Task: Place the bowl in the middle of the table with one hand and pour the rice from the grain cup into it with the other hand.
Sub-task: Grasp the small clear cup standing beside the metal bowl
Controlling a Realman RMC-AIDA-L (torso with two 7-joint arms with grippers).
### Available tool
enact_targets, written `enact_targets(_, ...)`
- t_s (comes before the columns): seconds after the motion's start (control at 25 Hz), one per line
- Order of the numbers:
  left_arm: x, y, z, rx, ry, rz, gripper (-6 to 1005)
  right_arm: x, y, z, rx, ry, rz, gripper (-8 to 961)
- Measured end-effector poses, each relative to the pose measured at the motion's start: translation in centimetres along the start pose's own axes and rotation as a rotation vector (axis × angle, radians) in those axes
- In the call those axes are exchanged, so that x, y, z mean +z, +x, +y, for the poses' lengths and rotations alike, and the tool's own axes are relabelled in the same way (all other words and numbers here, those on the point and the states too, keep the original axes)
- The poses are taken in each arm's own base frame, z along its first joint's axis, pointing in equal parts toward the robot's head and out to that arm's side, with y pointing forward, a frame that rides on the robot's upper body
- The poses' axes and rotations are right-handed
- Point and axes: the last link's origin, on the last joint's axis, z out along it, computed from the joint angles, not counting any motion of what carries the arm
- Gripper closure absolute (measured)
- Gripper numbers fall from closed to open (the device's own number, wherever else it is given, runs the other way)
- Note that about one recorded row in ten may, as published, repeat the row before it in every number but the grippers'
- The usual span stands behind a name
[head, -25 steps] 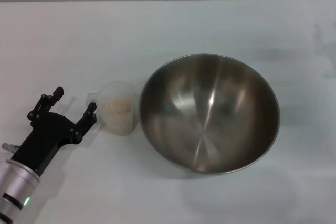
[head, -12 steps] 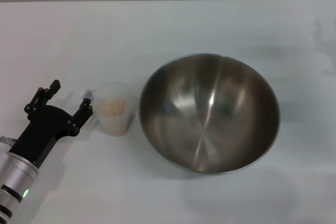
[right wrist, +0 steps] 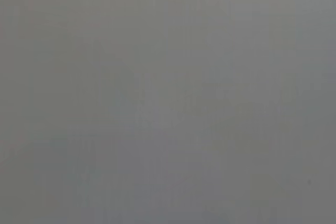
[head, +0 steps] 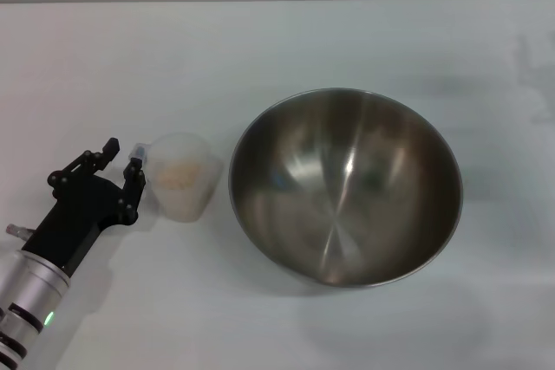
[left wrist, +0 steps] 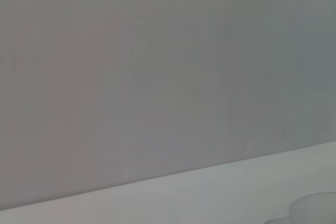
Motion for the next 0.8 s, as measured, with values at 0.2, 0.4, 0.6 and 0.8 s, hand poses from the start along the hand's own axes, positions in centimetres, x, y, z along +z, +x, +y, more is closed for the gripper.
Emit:
enact_targets(0.2,0.1,0.0,-0.1,-0.005,0.004,-0.003,698,0.0,-0.1,0.0,0.000,-0.002,-0.004,463)
enact_targets(0.4,0.6,0.4,0.0,-0.008,0.004,0.013,877,0.3,-0.1,0.1,0.001,-0.003,-0.005,462)
enact_targets(0.6,1.1,1.2,-0.4,-0.005,0.028,0.055,978,0.4,0.0,0.0,0.001,0.004,0.007,463)
enact_targets(0.8,2.0,3.1,-1.0,0.101,0.056,0.158,977,0.4,-0.1,-0.4,0.004,0.026,0.000,463)
